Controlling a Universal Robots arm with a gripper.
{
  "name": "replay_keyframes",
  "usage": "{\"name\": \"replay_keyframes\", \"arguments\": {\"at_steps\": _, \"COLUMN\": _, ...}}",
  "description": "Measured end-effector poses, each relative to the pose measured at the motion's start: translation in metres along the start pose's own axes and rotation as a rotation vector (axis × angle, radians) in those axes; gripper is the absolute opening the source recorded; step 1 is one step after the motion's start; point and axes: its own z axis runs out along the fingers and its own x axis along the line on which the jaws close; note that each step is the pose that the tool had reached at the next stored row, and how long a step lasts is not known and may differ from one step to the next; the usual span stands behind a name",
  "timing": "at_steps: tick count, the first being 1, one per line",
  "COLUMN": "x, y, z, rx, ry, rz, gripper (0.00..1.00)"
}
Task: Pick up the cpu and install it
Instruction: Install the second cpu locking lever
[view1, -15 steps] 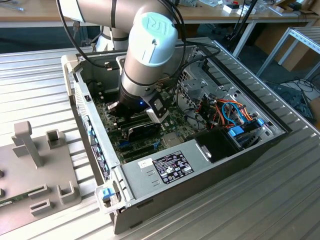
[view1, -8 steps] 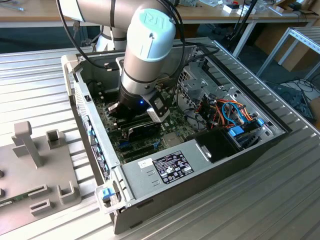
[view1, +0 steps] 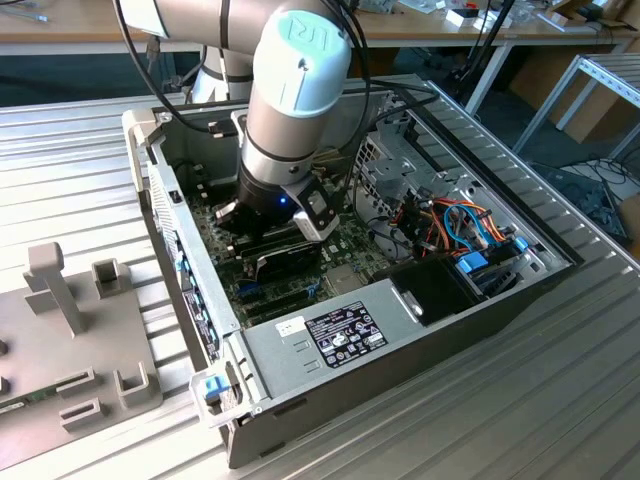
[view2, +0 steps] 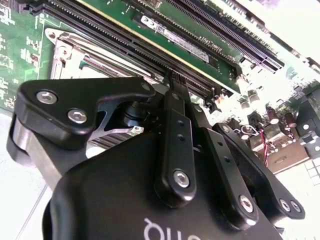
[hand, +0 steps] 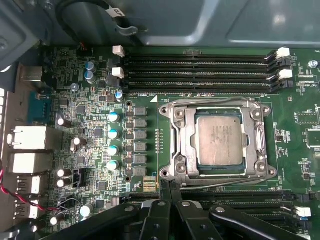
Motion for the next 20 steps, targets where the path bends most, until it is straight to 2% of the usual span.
{"name": "replay_keyframes", "arguments": {"at_steps": 6, "x": 0.0, "y": 0.0045, "z": 0.0009, "rx": 0.0005, "ry": 0.0001, "rz": 0.0, "gripper": 0.11}}
{"name": "replay_keyframes", "arguments": {"at_steps": 7, "x": 0.0001, "y": 0.005, "z": 0.001, "rx": 0.0103, "ry": -0.0002, "rz": 0.0, "gripper": 0.11}}
{"name": "replay_keyframes", "arguments": {"at_steps": 8, "x": 0.0, "y": 0.0051, "z": 0.0011, "rx": 0.0268, "ry": -0.0004, "rz": -0.001, "gripper": 0.11}}
{"name": "replay_keyframes", "arguments": {"at_steps": 9, "x": 0.0, "y": 0.0053, "z": 0.0011, "rx": 0.0486, "ry": -0.0006, "rz": -0.001, "gripper": 0.11}}
{"name": "replay_keyframes", "arguments": {"at_steps": 10, "x": 0.0001, "y": 0.0054, "z": 0.0012, "rx": 0.0572, "ry": -0.0006, "rz": -0.001, "gripper": 0.11}}
{"name": "replay_keyframes", "arguments": {"at_steps": 15, "x": 0.0001, "y": 0.0073, "z": 0.0015, "rx": 0.0586, "ry": -0.0005, "rz": -0.001, "gripper": 0.11}}
{"name": "replay_keyframes", "arguments": {"at_steps": 20, "x": 0.0001, "y": 0.0084, "z": 0.0017, "rx": 0.0548, "ry": -0.0005, "rz": -0.001, "gripper": 0.11}}
